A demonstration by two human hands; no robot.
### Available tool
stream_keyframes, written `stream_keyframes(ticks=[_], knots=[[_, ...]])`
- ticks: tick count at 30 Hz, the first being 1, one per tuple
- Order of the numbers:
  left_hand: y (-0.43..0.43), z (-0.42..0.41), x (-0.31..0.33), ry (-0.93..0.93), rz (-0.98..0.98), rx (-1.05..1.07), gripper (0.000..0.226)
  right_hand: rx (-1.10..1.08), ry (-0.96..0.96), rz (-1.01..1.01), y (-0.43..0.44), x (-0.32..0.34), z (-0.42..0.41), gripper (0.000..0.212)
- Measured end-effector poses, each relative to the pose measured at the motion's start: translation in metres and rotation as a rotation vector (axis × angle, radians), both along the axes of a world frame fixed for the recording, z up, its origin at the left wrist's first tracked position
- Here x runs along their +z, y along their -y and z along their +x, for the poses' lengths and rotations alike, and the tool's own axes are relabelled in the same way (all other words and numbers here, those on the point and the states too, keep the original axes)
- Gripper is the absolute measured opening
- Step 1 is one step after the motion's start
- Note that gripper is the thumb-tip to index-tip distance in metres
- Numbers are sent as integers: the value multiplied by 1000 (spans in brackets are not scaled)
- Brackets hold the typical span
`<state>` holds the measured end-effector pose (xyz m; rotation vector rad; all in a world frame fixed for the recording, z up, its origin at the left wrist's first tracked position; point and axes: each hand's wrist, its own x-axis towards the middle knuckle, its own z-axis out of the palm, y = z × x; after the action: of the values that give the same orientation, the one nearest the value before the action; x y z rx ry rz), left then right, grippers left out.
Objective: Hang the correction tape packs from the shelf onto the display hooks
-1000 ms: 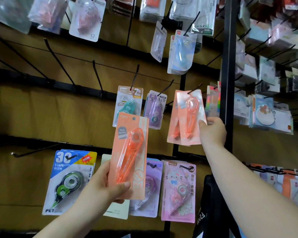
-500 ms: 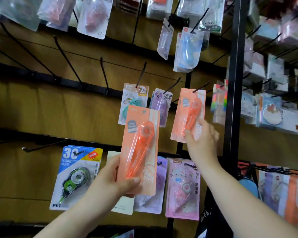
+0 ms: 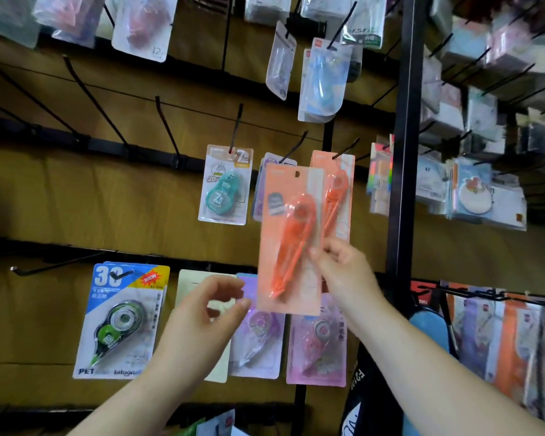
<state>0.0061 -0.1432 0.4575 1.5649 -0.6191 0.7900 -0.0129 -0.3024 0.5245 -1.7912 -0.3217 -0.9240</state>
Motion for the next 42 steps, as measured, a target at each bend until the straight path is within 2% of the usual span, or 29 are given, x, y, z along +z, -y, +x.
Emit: stream_keyframes(ticks=[2, 4, 6, 9, 11, 13, 16, 23, 33, 42], knots=[[-1, 2, -1, 119, 48, 164, 17, -63, 75, 44, 13, 6, 2, 29], [-2, 7, -3, 204, 106, 295, 5, -140, 124, 52, 26, 12, 2, 31], [-4, 13, -5, 297, 88, 398, 32, -175, 150, 77, 37, 15, 1, 30], [-9, 15, -3, 350, 118, 509, 39, -148, 152, 154, 47, 20, -1, 27], [-8, 16, -1, 277, 160, 450, 44, -151, 169, 195, 53, 25, 0, 22], [-8, 17, -3, 142, 169, 318, 37, -171, 193, 218, 57, 32, 1, 16], [-8, 18, -8, 77, 181, 241, 32, -171, 197, 227, 56, 44, -1, 18], [-15, 18, -7, 62, 219, 196, 38, -178, 161, 236, 52, 65, 5, 13], [-23, 20, -11, 81, 270, 150, 43, -297, 133, 203, 54, 66, 14, 21], [-23, 20, -12, 78, 288, 151, 41, -268, 97, 205, 47, 69, 16, 19]])
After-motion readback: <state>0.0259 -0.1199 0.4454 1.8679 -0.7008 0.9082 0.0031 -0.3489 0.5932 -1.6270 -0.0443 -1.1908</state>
